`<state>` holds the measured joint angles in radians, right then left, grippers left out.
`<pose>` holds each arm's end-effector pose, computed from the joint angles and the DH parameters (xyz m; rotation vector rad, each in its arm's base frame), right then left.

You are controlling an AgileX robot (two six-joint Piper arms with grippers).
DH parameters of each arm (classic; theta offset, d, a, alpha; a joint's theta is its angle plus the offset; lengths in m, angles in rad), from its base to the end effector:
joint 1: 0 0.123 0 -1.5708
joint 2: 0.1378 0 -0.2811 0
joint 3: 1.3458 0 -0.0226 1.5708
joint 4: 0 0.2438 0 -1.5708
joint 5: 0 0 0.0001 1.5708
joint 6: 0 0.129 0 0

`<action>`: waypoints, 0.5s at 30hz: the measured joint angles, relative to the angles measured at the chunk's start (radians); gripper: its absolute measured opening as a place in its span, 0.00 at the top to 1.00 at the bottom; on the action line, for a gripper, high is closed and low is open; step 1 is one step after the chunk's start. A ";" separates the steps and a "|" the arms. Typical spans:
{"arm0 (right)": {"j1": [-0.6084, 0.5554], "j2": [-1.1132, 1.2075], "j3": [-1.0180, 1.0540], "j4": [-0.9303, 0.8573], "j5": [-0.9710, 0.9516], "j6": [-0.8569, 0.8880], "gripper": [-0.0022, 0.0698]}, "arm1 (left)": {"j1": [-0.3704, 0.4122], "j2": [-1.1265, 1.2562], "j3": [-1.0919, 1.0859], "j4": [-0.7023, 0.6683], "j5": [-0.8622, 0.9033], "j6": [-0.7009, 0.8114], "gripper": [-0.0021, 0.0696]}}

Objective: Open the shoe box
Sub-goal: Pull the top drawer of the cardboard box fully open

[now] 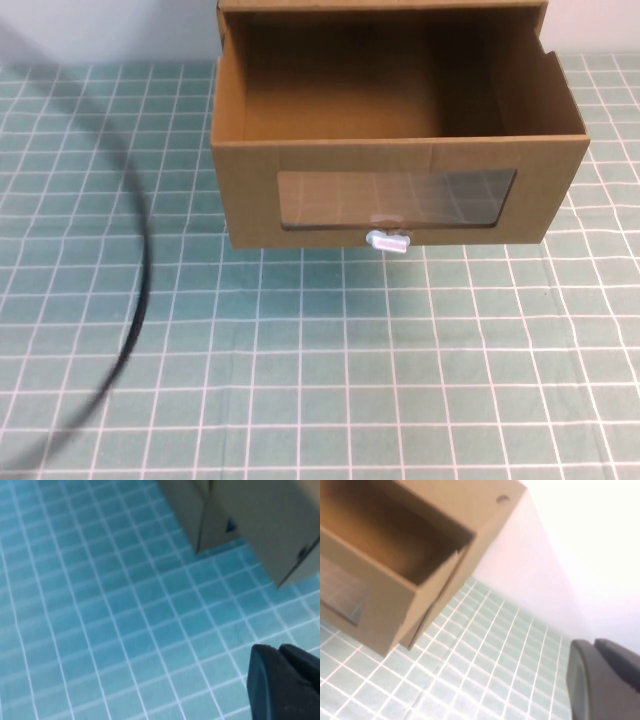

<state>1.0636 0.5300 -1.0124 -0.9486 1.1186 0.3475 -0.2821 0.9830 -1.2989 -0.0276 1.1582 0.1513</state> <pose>0.1098 0.0034 0.4210 -0.5661 1.6881 -0.1491 0.1787 -0.0552 0.4041 0.5003 2.2732 -0.1007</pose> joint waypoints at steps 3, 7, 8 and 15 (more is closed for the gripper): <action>0.000 -0.099 0.161 -0.059 -0.040 0.106 0.98 | 0.000 -0.176 0.235 0.028 -0.111 -0.084 0.98; 0.000 -0.194 0.337 -0.168 -0.111 0.205 0.99 | 0.000 -0.388 0.484 0.037 -0.243 -0.146 0.98; 0.000 -0.210 0.366 -0.190 -0.133 0.212 0.99 | 0.000 -0.435 0.528 0.037 -0.268 -0.157 0.98; 0.000 -0.243 0.465 -0.215 -0.164 0.224 0.99 | 0.000 -0.601 0.627 0.039 -0.337 -0.173 0.98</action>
<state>1.0636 0.2872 -0.5469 -1.1636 0.9546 0.5713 -0.2821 0.3817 -0.6716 0.0119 0.8214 -0.0214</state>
